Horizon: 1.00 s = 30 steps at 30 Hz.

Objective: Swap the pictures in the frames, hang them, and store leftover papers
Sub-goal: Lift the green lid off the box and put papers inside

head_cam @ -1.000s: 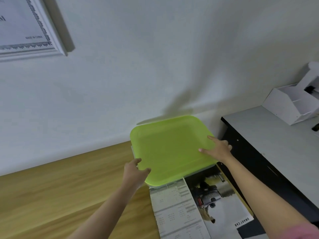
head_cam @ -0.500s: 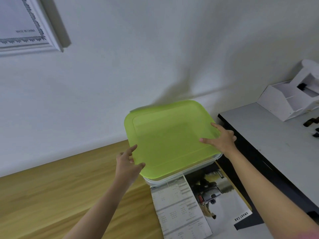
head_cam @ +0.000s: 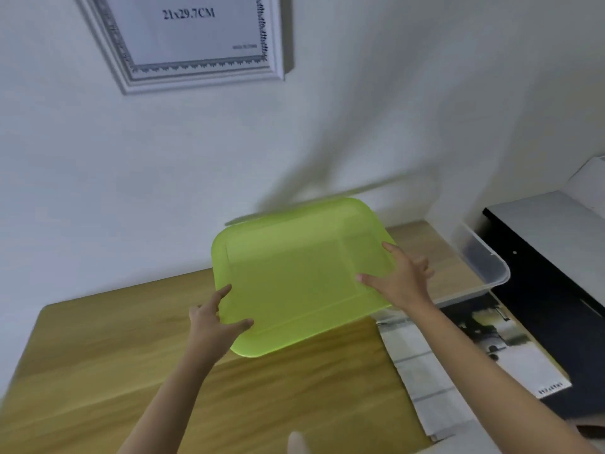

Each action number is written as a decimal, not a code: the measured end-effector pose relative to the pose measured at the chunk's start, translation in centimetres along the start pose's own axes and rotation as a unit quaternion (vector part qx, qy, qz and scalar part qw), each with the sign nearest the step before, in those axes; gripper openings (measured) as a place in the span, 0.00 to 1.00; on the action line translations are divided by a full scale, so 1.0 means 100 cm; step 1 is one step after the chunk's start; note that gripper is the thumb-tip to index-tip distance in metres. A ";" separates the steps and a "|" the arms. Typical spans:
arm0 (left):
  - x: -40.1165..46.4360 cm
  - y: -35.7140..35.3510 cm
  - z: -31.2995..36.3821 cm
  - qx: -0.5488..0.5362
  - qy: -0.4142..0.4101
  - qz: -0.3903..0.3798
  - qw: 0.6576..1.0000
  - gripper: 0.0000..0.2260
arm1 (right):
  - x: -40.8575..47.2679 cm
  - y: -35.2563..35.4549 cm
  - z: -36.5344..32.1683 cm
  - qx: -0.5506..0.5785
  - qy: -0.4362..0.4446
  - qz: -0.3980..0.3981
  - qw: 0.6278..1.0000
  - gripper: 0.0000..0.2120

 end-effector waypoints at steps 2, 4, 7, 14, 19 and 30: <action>-0.002 0.030 -0.020 0.015 0.020 0.008 1.000 0.39 | -0.020 -0.030 -0.018 -0.009 -0.004 -0.003 1.000 0.45; -0.006 0.055 -0.037 0.027 0.044 0.012 0.999 0.38 | -0.036 -0.060 -0.030 -0.020 -0.007 -0.008 1.000 0.45; -0.009 0.085 -0.061 0.060 0.084 0.013 0.995 0.40 | -0.059 -0.102 -0.044 -0.037 -0.006 -0.026 0.999 0.44; 0.001 0.114 -0.109 0.113 0.109 -0.001 0.988 0.45 | -0.096 -0.175 -0.041 -0.009 -0.058 -0.058 0.997 0.40; 0.010 0.111 -0.122 0.117 0.102 0.013 0.988 0.40 | -0.094 -0.187 -0.034 0.010 -0.076 -0.065 0.995 0.38; -0.018 0.067 -0.079 0.104 0.063 0.066 0.990 0.29 | -0.131 -0.126 -0.024 0.093 0.017 0.021 0.995 0.27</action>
Point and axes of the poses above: each hand's wrist, its own x-axis towards the middle knuckle, its own y-axis out of the back of the hand, z = x × y, the point moved 8 cm from there along x, towards the middle knuckle, and after that the axes turned 2 degrees about -x, right-handed, at the moved point
